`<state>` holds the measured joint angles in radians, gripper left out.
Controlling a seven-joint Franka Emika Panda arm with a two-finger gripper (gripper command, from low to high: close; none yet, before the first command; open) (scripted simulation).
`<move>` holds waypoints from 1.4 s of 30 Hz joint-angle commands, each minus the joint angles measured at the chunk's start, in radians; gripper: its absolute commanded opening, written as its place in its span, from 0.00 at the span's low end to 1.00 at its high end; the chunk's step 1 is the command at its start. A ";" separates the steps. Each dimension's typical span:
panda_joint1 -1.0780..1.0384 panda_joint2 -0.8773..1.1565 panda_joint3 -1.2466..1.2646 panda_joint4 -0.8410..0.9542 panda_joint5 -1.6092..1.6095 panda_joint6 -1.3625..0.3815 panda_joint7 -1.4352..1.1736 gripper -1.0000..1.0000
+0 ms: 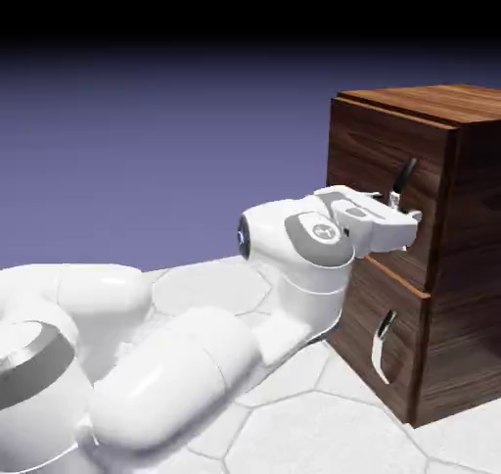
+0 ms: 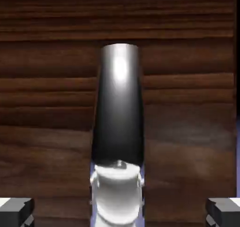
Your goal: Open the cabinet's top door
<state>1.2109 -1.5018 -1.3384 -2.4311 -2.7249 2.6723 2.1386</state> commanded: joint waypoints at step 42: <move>-0.896 0.499 1.106 -0.544 0.581 -0.415 0.753 0.00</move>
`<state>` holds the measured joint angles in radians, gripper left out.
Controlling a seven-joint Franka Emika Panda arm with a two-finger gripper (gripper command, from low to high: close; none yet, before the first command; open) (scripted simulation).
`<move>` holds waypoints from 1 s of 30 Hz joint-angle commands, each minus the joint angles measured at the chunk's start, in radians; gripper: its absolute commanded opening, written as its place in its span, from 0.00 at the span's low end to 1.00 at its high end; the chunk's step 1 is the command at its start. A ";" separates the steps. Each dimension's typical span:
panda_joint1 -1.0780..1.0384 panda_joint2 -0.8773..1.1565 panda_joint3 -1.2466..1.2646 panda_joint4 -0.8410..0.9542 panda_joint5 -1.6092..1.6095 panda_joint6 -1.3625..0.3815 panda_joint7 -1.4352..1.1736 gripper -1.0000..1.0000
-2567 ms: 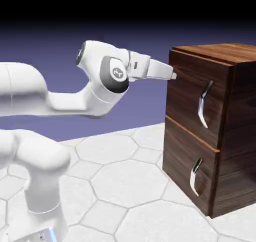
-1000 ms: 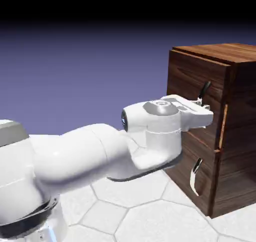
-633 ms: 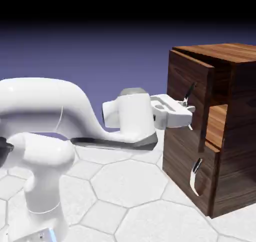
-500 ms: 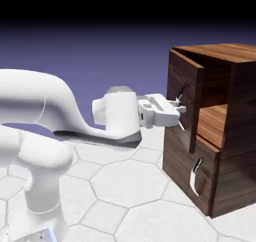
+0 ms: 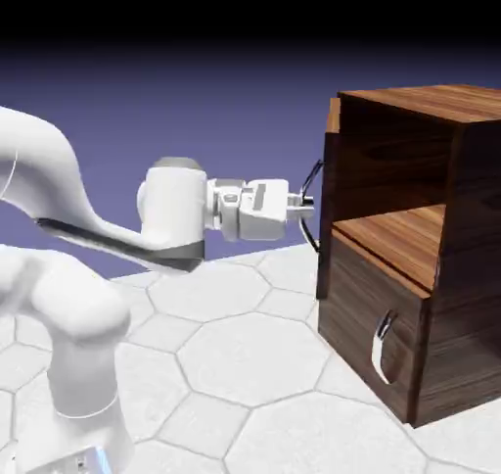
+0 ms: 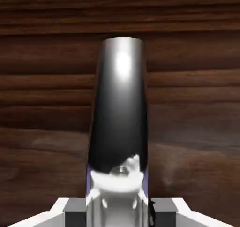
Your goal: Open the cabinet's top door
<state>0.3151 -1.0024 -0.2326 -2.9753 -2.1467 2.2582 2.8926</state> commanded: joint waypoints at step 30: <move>-0.222 0.146 0.992 0.195 1.121 -0.549 -0.099 0.00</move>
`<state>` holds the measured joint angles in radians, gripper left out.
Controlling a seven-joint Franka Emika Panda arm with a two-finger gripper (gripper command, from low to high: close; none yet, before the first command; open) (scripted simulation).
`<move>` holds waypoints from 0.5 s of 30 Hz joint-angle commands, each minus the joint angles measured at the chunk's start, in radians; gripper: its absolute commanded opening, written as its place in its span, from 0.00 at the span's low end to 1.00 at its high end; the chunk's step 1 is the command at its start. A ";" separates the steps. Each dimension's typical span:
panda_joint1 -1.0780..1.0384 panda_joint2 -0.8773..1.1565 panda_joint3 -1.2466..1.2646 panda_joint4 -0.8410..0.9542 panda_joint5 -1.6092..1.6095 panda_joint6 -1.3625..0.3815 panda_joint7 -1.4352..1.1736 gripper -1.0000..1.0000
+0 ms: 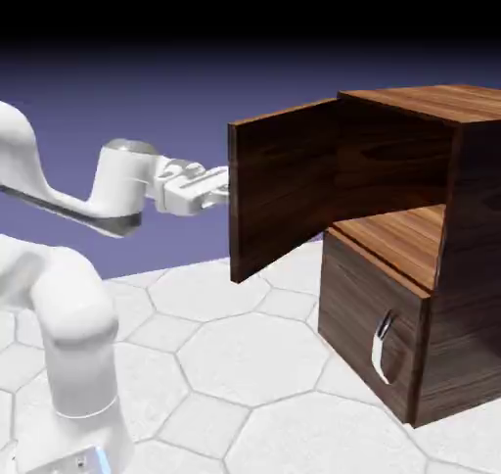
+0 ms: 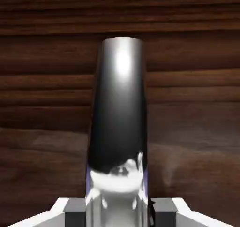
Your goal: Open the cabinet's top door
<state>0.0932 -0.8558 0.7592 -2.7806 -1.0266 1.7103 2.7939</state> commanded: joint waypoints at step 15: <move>-0.457 0.322 0.541 0.474 0.262 -0.514 0.100 0.00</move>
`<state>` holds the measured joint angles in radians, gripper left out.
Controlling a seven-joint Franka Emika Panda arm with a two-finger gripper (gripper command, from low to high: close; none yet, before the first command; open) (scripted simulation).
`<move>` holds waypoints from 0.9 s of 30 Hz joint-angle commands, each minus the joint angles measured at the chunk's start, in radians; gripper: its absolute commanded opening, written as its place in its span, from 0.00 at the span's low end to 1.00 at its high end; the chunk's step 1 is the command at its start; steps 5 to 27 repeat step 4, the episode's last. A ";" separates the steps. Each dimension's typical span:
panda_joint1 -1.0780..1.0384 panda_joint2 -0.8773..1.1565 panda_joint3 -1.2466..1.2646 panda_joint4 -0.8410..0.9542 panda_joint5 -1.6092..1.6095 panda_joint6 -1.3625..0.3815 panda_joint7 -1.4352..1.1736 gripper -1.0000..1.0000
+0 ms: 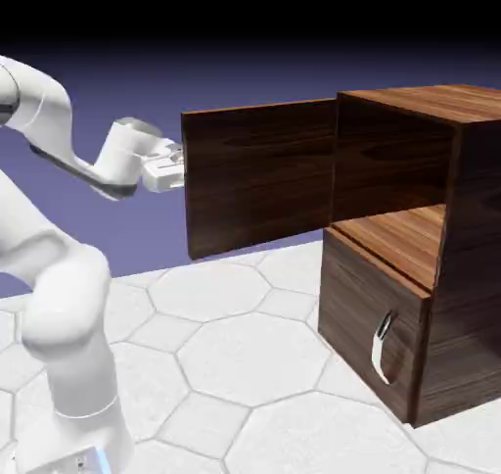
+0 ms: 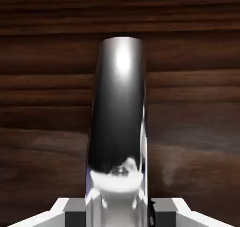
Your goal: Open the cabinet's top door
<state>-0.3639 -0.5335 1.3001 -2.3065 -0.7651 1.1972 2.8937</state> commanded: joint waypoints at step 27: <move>-0.145 0.010 0.132 0.089 0.039 -0.066 0.004 0.00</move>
